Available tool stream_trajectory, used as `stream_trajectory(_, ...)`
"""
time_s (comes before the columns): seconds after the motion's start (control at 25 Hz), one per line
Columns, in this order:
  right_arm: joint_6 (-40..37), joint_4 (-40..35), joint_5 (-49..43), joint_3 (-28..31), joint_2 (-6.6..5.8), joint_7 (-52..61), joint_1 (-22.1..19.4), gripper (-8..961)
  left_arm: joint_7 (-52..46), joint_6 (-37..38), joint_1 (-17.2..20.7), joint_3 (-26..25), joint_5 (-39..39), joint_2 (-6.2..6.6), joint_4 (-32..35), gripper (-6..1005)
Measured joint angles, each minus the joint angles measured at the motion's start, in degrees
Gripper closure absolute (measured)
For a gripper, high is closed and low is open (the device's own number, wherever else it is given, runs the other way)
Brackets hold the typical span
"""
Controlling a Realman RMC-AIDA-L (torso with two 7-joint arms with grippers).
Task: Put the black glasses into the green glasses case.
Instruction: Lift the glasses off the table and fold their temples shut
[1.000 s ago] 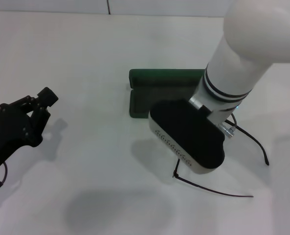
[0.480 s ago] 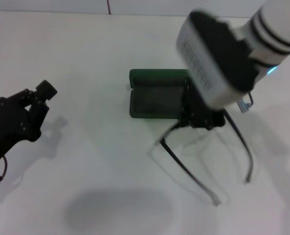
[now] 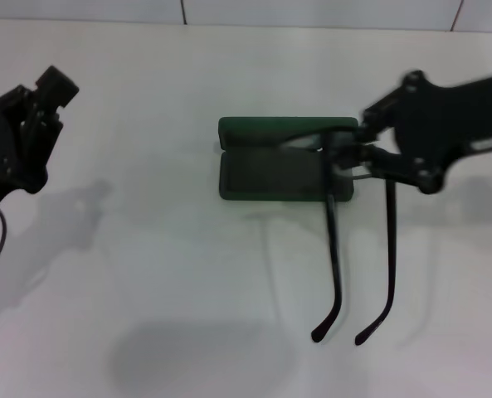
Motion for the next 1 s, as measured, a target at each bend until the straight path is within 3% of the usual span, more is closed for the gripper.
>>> stream_trajectory(0.2, 2.26, 7.10, 12.83, 1.81, 0.38, -5.85, -7.92, 851, 0.24, 4.23, -1.83, 0.26, -0.25, -0.55, -0.04, 965)
stream_trajectory(0.44, 4.87, 20.78, 27.51, 2.90, -0.18, -13.17, -10.80, 851, -0.99, 8.01, -6.50, 2.97, -0.29, -0.68, -0.34, 966)
stream_trajectory(0.76, 9.16, 32.94, 28.44, 1.46, 0.32, -13.23, -5.00, 851, -0.49, 8.09, -13.88, 18.32, -0.29, -0.64, 1.95, 966)
stream_trajectory(0.8, 10.60, 35.91, 28.47, -0.37, 0.39, -13.03, -2.53, 852, -0.49, 8.09, -14.55, 19.47, -0.29, -0.72, 2.01, 966)
stream_trajectory(1.0, 12.68, 38.48, 28.69, -4.14, 0.45, -12.97, 0.65, 852, 0.14, 7.82, -16.28, 22.10, -0.71, -1.19, 1.21, 966)
